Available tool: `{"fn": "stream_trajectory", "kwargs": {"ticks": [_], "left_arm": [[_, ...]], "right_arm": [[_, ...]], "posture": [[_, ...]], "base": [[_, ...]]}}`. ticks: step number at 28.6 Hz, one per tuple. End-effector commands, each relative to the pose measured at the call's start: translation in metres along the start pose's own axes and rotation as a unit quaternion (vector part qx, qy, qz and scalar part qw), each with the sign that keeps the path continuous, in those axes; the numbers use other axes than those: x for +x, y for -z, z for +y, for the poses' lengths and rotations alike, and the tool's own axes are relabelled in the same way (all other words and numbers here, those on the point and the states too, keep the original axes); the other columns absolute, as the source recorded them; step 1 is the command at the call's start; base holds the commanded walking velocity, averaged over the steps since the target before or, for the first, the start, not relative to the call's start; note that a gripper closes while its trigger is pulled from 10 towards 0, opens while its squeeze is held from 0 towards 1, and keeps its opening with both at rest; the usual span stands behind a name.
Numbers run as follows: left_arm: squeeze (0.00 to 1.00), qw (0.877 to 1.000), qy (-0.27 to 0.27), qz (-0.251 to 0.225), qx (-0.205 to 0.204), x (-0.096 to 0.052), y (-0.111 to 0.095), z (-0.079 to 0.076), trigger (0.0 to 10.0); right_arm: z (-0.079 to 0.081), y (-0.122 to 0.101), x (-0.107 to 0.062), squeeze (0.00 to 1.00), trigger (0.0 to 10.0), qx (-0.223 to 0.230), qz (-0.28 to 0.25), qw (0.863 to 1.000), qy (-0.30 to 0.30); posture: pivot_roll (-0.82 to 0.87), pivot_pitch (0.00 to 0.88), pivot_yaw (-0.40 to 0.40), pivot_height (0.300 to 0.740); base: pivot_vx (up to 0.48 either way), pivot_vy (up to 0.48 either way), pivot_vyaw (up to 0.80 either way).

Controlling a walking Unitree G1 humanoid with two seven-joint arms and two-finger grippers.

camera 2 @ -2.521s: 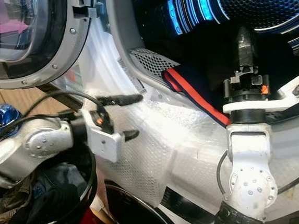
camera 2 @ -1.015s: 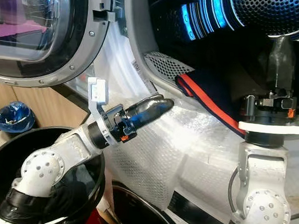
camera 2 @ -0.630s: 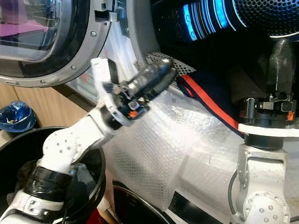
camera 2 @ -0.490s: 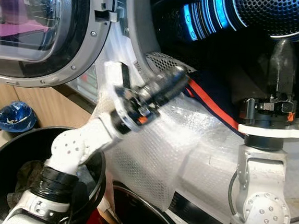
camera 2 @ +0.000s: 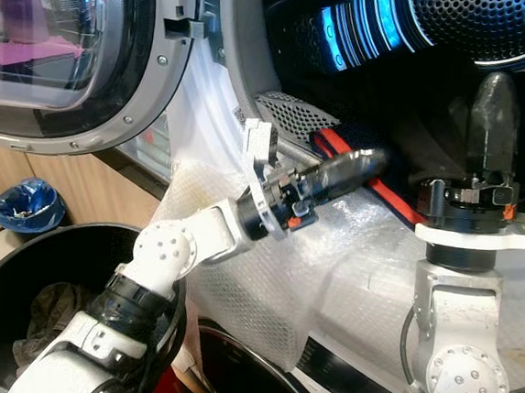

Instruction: Clothes washing

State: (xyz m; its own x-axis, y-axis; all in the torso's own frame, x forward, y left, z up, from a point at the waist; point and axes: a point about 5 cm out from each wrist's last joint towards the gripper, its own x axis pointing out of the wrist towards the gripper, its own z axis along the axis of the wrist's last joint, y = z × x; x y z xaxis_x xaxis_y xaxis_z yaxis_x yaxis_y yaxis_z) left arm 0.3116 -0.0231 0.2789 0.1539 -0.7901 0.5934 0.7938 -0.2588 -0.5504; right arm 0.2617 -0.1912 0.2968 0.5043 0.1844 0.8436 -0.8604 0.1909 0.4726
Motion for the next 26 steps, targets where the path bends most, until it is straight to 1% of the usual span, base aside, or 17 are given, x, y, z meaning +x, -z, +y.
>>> {"fn": "stream_trajectory", "kwargs": {"ticks": [1,5,7,8,10,12,13,14,15,17,18,19,20,21,23,26], "left_arm": [[0.0,1.0,0.014,-0.001,0.016,0.01,-0.006,-0.003,10.0],[0.0,0.999,0.03,0.014,0.013,0.017,-0.004,-0.005,10.0],[0.0,0.999,0.028,0.04,0.007,0.024,0.004,-0.005,10.0],[0.0,0.998,0.025,0.062,-0.003,0.029,0.012,-0.006,10.0],[0.0,0.998,0.028,0.064,-0.01,0.03,0.013,-0.007,10.0],[0.0,0.997,0.031,0.064,-0.039,0.032,0.015,-0.009,9.8],[0.0,0.996,0.031,0.07,-0.047,0.034,0.017,-0.011,9.4],[0.0,0.995,0.032,0.075,-0.05,0.034,0.018,-0.012,9.5],[0.0,0.995,0.029,0.083,-0.056,0.036,0.021,-0.014,9.8],[0.0,0.994,0.02,0.093,-0.06,0.038,0.027,-0.016,9.5],[0.0,0.993,0.018,0.099,-0.057,0.038,0.03,-0.018,8.9],[0.0,0.993,0.022,0.105,-0.055,0.039,0.032,-0.02,7.2],[0.0,0.992,0.029,0.111,-0.053,0.04,0.033,-0.024,0.0],[0.0,0.991,0.045,0.114,-0.052,0.04,0.033,-0.031,0.0],[0.0,0.991,0.059,0.111,-0.047,0.04,0.03,-0.036,0.0],[0.0,0.993,0.056,0.102,-0.037,0.039,0.025,-0.038,0.0]], "right_arm": [[0.008,-0.001,-0.001,0.0,10.0,-0.002,-0.004,1.0,-0.019],[0.008,0.001,-0.001,0.0,10.0,-0.002,-0.001,1.0,-0.018],[0.008,0.001,-0.001,0.0,10.0,0.001,-0.003,1.0,-0.018],[0.008,0.002,-0.002,0.0,10.0,0.002,-0.004,1.0,-0.018],[0.009,0.003,-0.002,0.0,10.0,0.002,-0.004,1.0,-0.018],[0.009,0.003,-0.003,0.0,10.0,0.0,-0.003,1.0,-0.019],[0.01,0.003,-0.004,0.0,10.0,0.0,-0.003,1.0,-0.019],[0.01,0.003,-0.004,0.0,10.0,-0.001,-0.003,1.0,-0.019],[0.01,0.003,-0.005,0.0,10.0,-0.001,-0.003,1.0,-0.019],[0.01,0.004,-0.005,0.0,10.0,-0.001,-0.002,1.0,-0.019],[0.009,0.005,-0.006,0.0,10.0,-0.001,-0.001,1.0,-0.018],[0.009,0.006,-0.006,0.0,10.0,-0.001,-0.001,1.0,-0.018],[0.009,0.006,-0.006,0.0,10.0,-0.001,0.0,1.0,-0.018],[0.009,0.007,-0.006,0.0,10.0,-0.001,0.001,1.0,-0.018],[0.009,0.007,-0.006,0.0,10.0,0.0,0.001,1.0,-0.018],[0.009,0.009,-0.006,0.0,10.0,0.0,0.001,1.0,-0.017]], "posture": [[-0.03,0.058,-0.053,0.74],[-0.04,0.058,-0.05,0.74],[-0.04,0.057,-0.047,0.74],[-0.04,0.056,-0.042,0.74],[-0.04,0.055,-0.04,0.74],[-0.05,0.054,-0.038,0.74],[-0.05,0.054,-0.038,0.74],[-0.05,0.054,-0.035,0.74],[-0.04,0.054,-0.032,0.74],[-0.04,0.054,-0.032,0.74],[-0.04,0.054,-0.032,0.74],[-0.04,0.055,-0.028,0.74],[-0.04,0.054,-0.028,0.74],[-0.04,0.054,-0.028,0.74],[-0.04,0.054,-0.027,0.74],[-0.04,0.053,-0.026,0.74]], "base": [[0.0,0.0,0.0],[0.0,0.0,0.0],[0.0,0.0,0.0],[0.0,0.0,0.0],[0.0,0.0,0.0],[0.0,0.0,0.0],[0.0,0.0,0.0],[0.0,0.0,0.0],[0.0,0.0,0.0],[0.0,0.0,0.0],[0.0,0.0,0.0],[0.0,0.0,0.0],[0.0,0.0,0.0],[0.0,0.0,0.0],[0.0,0.0,0.0],[0.0,0.0,0.0]]}}
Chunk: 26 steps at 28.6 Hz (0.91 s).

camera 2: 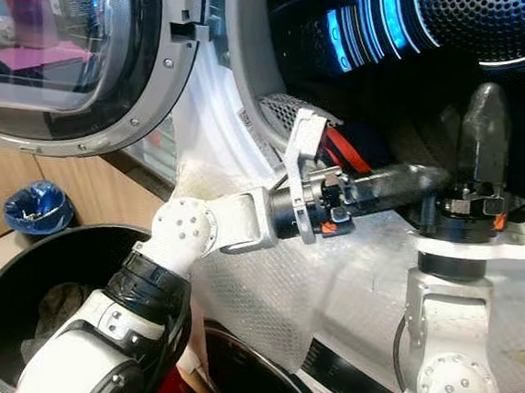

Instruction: Clothes washing

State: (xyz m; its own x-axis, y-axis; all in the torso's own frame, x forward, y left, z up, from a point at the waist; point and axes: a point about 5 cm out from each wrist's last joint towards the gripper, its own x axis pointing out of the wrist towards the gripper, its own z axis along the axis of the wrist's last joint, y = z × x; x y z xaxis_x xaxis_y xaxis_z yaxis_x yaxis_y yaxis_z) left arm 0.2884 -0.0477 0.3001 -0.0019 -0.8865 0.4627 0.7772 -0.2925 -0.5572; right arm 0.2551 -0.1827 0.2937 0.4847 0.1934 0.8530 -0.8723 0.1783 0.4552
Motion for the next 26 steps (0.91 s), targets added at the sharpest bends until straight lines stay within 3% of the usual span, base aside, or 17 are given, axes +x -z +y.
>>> {"fn": "stream_trajectory", "kwargs": {"ticks": [1,10,13,26], "left_arm": [[0.0,0.999,0.045,-0.011,-0.015,0.012,0.007,-0.014,0.0],[0.0,0.999,0.026,-0.023,0.003,-0.004,0.009,-0.02,0.0],[0.0,0.998,0.016,-0.059,0.0,-0.012,0.001,-0.021,0.0],[0.0,0.99,-0.029,-0.136,-0.003,-0.022,-0.014,-0.018,0.0]], "right_arm": [[0.003,0.0,-0.001,0.0,10.0,-0.004,-0.001,1.0,-0.005],[0.002,0.003,-0.002,0.0,10.0,-0.004,0.004,1.0,-0.002],[0.001,0.005,-0.003,0.0,10.0,-0.001,0.006,1.0,0.0],[0.001,0.009,-0.004,0.0,10.0,-0.005,0.017,1.0,0.005]], "posture": [[-0.04,0.052,-0.026,0.74],[-0.03,0.046,-0.028,0.74],[-0.02,0.042,-0.031,0.74],[-0.03,0.05,-0.028,0.74]], "base": [[0.0,0.0,0.0],[0.0,0.0,0.0],[0.0,0.0,0.0],[0.0,0.0,0.0]]}}
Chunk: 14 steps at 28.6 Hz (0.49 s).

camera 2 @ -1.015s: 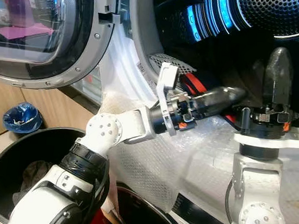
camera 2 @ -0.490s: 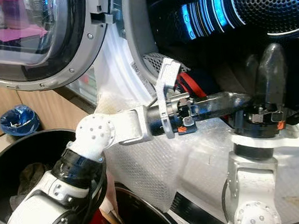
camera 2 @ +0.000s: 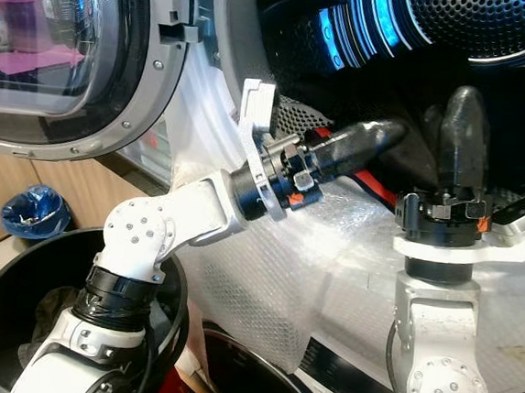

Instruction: Clothes washing

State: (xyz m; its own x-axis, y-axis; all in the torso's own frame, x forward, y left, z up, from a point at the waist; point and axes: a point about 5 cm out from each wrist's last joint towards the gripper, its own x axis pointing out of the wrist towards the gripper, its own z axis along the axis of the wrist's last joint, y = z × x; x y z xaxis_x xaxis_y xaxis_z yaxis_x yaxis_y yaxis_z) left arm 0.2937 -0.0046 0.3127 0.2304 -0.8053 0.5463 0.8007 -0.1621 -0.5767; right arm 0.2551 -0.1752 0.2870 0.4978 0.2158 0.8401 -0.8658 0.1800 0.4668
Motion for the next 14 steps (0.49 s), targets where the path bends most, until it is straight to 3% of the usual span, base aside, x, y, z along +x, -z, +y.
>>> {"fn": "stream_trajectory", "kwargs": {"ticks": [1,8,14], "left_arm": [[0.0,0.999,0.025,-0.021,-0.039,0.007,0.014,-0.005,0.0],[0.0,0.999,0.005,-0.012,-0.05,0.008,0.018,-0.002,0.0],[0.0,0.997,-0.027,0.029,-0.072,0.017,0.03,0.006,0.0]], "right_arm": [[0.002,0.0,0.0,0.0,10.0,-0.006,0.004,1.0,-0.002],[0.002,0.002,0.0,0.0,10.0,-0.01,0.008,1.0,0.002],[0.004,0.004,0.0,0.0,10.0,-0.01,0.009,1.0,0.003]], "posture": [[-0.03,0.05,-0.028,0.74],[-0.03,0.055,-0.025,0.74],[-0.04,0.059,-0.017,0.74]], "base": [[0.0,0.0,0.0],[0.0,0.0,0.0],[0.0,0.0,0.0]]}}
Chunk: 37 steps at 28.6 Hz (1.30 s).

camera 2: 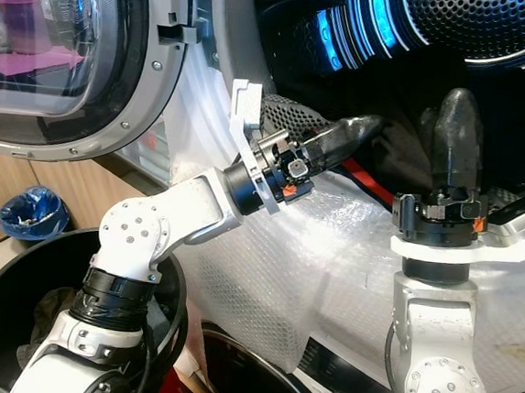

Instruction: Clothes washing

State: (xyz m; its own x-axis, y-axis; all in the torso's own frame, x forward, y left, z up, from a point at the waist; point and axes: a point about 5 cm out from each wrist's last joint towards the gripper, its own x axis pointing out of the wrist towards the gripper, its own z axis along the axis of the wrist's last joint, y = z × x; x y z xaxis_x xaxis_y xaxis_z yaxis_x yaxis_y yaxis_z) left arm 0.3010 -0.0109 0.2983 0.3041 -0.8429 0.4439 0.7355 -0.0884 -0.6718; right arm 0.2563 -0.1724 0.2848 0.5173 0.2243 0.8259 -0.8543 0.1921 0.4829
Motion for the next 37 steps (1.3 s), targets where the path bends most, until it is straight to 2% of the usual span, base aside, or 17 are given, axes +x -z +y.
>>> {"fn": "stream_trajectory", "kwargs": {"ticks": [1,8,13,17,18,23,26,28,35,37], "left_arm": [[0.0,0.998,0.035,0.021,-0.05,0.019,0.025,-0.009,0.0],[0.0,0.997,0.037,0.034,-0.052,0.024,0.029,-0.007,0.0],[0.0,0.997,0.061,0.011,-0.045,0.026,0.018,-0.016,0.0],[0.0,0.994,0.105,-0.021,-0.017,0.026,-0.002,-0.033,0.0],[0.0,0.991,0.128,-0.041,0.007,0.024,-0.018,-0.045,0.0],[0.0,0.986,0.146,-0.068,0.037,0.022,-0.042,-0.057,0.0],[0.0,0.983,0.149,-0.077,0.068,0.02,-0.052,-0.06,0.0],[0.0,0.984,0.137,-0.086,0.071,0.018,-0.056,-0.058,0.0],[0.0,0.986,0.116,-0.086,0.08,0.013,-0.059,-0.054,0.0],[0.0,0.984,0.122,-0.081,0.099,0.007,-0.056,-0.053,0.0]], "right_arm": [[0.006,0.001,0.0,0.0,10.0,-0.006,0.001,1.0,-0.008],[0.009,0.001,-0.003,0.0,10.0,-0.009,0.0,1.0,-0.007],[0.009,0.005,-0.003,0.0,10.0,-0.015,0.01,1.0,-0.003],[0.005,0.009,-0.006,0.0,10.0,-0.023,0.025,0.999,0.007],[0.0,0.011,-0.01,0.0,10.0,-0.031,0.039,0.999,0.02],[-0.012,0.016,-0.023,0.0,10.0,-0.043,0.064,0.996,0.052],[-0.023,0.024,-0.039,0.0,10.0,-0.069,0.113,0.988,0.081],[-0.028,0.023,-0.047,0.0,10.0,-0.076,0.12,0.985,0.096],[-0.029,0.014,-0.052,0.0,10.0,-0.08,0.095,0.986,0.109],[-0.026,0.008,-0.047,0.0,10.0,-0.083,0.079,0.989,0.098]], "posture": [[-0.05,0.058,-0.014,0.74],[-0.06,0.061,-0.007,0.74],[-0.06,0.06,-0.006,0.74],[-0.05,0.058,-0.007,0.74],[-0.05,0.057,-0.007,0.74],[-0.05,0.054,-0.009,0.74],[-0.04,0.052,-0.007,0.74],[-0.04,0.049,-0.006,0.74],[-0.04,0.045,-0.002,0.74],[-0.05,0.041,0.002,0.74]], "base": [[0.0,0.0,0.0],[0.0,0.0,0.0],[0.0,0.0,0.0],[0.0,0.0,0.0],[0.0,0.0,0.0],[0.0,0.0,0.0],[0.0,0.0,0.0],[0.0,0.0,0.0],[0.0,0.0,0.0],[0.0,0.0,0.0]]}}
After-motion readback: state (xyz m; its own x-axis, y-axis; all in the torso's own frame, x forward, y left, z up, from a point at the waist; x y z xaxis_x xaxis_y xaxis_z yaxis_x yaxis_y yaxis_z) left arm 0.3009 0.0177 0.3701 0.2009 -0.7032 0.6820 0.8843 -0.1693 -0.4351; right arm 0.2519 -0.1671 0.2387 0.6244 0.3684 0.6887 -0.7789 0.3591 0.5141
